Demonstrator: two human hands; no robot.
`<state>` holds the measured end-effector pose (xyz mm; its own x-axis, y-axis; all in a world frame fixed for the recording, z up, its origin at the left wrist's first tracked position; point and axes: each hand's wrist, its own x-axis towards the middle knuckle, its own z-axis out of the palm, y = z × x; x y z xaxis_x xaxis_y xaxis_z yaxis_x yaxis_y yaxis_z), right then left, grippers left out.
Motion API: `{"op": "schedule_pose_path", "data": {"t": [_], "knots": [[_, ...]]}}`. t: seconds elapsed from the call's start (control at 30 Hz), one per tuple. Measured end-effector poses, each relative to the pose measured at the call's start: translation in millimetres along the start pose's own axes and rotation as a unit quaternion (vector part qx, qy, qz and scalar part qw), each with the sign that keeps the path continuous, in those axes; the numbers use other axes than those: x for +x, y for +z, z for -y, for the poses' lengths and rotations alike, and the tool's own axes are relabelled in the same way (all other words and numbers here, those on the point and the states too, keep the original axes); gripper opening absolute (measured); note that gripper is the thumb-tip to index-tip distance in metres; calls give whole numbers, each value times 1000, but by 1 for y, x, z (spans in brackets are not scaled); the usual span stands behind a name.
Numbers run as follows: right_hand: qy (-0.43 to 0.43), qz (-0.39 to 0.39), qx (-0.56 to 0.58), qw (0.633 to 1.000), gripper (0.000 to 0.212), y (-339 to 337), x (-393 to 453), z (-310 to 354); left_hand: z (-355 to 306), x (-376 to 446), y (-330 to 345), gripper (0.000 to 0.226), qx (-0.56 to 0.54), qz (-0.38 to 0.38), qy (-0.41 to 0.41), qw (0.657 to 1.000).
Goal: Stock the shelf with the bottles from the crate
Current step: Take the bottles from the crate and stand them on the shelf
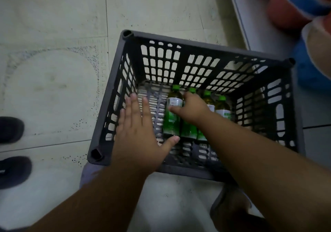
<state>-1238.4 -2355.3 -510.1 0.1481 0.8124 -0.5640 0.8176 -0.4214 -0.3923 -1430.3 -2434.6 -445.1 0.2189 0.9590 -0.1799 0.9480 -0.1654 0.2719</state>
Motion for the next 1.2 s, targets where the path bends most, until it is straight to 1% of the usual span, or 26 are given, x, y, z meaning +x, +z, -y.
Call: {"op": "schedule_pose_path", "data": {"t": [0.1, 0.2, 0.33, 0.43, 0.53, 0.67, 0.7, 0.8, 0.9, 1.0, 1.1, 1.2], "knots": [[21, 14, -15, 1000, 102, 19, 30, 2, 1, 1, 2, 120, -9, 6, 1, 1000], [31, 11, -30, 999, 98, 37, 58, 8, 1, 1, 4, 120, -10, 10, 1, 1000], [83, 25, -30, 996, 103, 52, 82, 11, 0, 1, 4, 120, -17, 21, 3, 1000], [104, 29, -55, 993, 96, 53, 87, 16, 0, 2, 2, 118, -16, 27, 7, 999], [118, 40, 9, 992, 98, 57, 86, 24, -1, 2, 0, 118, -17, 34, 7, 999], [77, 56, 136, 986, 85, 70, 70, 24, -1, 2, -1, 119, -22, 40, 5, 999], [61, 62, 167, 982, 83, 69, 66, 21, -1, 2, -1, 119, -22, 39, 6, 999], [18, 87, 268, 959, 70, 52, 54, 12, -2, 2, -1, 119, -21, 37, 8, 999], [-23, 89, 315, 945, 73, 23, 39, 11, -2, 4, 0, 119, -22, 33, 5, 999], [-44, 64, 341, 937, 80, -5, 15, 12, -1, 3, 0, 118, -13, 39, 3, 999], [-58, 22, 363, 930, 75, -36, -24, 16, -1, 3, -1, 118, -6, 44, 1, 999], [-79, -24, 375, 923, 74, -71, -69, 21, -6, -4, -15, 115, -47, 62, 2, 997]]}}
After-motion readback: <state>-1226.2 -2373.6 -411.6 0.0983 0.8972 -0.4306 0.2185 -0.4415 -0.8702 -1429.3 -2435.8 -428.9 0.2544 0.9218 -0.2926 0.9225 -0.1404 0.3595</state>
